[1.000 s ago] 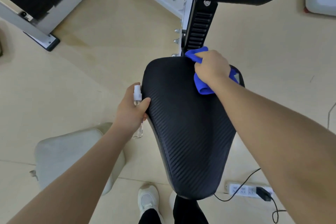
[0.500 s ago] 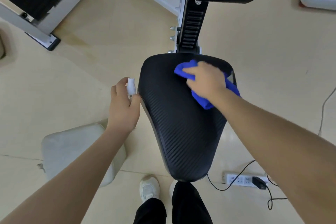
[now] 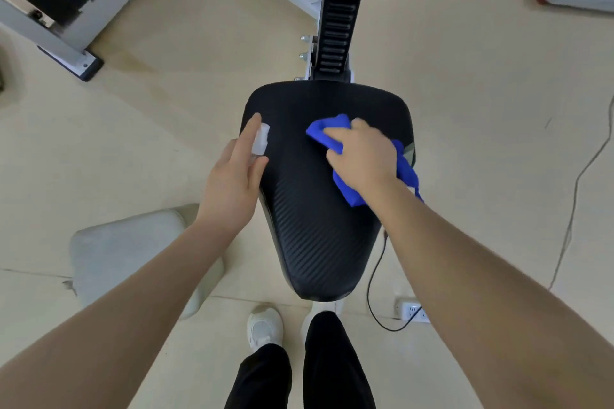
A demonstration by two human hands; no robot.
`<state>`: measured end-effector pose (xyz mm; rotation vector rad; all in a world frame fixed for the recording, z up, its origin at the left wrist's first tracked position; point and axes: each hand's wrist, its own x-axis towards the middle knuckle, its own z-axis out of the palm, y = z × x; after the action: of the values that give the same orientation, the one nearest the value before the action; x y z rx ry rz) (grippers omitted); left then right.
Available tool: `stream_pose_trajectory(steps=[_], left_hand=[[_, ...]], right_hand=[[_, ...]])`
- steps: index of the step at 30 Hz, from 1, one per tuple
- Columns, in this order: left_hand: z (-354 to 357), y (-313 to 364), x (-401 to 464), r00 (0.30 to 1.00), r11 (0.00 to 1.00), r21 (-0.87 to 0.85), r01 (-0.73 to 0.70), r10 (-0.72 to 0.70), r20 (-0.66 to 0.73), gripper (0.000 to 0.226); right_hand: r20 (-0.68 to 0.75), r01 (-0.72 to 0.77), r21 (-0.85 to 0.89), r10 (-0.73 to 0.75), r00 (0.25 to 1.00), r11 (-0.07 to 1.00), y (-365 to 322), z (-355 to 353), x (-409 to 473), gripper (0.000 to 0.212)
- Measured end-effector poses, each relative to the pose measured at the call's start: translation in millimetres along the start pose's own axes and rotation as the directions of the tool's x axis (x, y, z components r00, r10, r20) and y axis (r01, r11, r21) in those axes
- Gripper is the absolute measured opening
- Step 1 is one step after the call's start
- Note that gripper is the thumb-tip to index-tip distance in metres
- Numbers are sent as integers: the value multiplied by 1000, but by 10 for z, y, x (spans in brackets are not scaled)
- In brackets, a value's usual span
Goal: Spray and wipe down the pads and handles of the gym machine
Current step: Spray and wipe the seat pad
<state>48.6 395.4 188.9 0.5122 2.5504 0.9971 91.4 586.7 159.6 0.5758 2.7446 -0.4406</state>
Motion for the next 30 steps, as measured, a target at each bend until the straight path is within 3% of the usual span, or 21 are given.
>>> stream_pose_trajectory(steps=[4,6,8,11,13,19,21,22,24,26,28,30], left_hand=[[-2,21,-69,997,998,-3,-59,59,46,60],[12,14,-67,997,997,31,-76,75,37,58],[12,-18,-54,998,996,64,-62,62,6,56],[1,-46,-57,999,998,48,-27,28,-16,53],[5,-34,-56,1000,1000,10,-25,25,12,52],[49,-9,-37,998,997,46,-66,66,15,50],[67,14,-28,994,987,117,-106,103,35,52],[73,20,-25,991,978,161,-131,125,45,53],[47,31,-33,989,964,222,-144,133,64,55],[-20,52,-58,989,958,254,-134,113,96,51],[-105,75,-101,988,953,273,-132,103,118,45],[-235,174,-163,986,947,286,-143,110,128,41]], right_hand=[[115,299,-19,-295,949,954,-46,-59,-624,42],[180,326,-22,-317,931,945,13,-158,-526,41],[156,245,-42,-236,959,969,86,-159,-222,36],[20,-26,22,25,999,999,148,-62,192,29],[-9,-47,-49,46,999,998,82,-37,176,30],[67,319,-94,-313,947,943,-74,-81,-560,41],[126,364,-118,-350,928,924,-13,-102,-507,40],[122,321,-127,-306,944,939,44,-96,-417,39],[-2,53,-63,-53,999,997,174,-45,-211,35],[-125,-223,14,223,967,975,224,-14,-117,29],[-94,-275,-4,273,957,962,199,-17,-174,29],[20,-214,-3,214,977,977,151,-128,-406,27]])
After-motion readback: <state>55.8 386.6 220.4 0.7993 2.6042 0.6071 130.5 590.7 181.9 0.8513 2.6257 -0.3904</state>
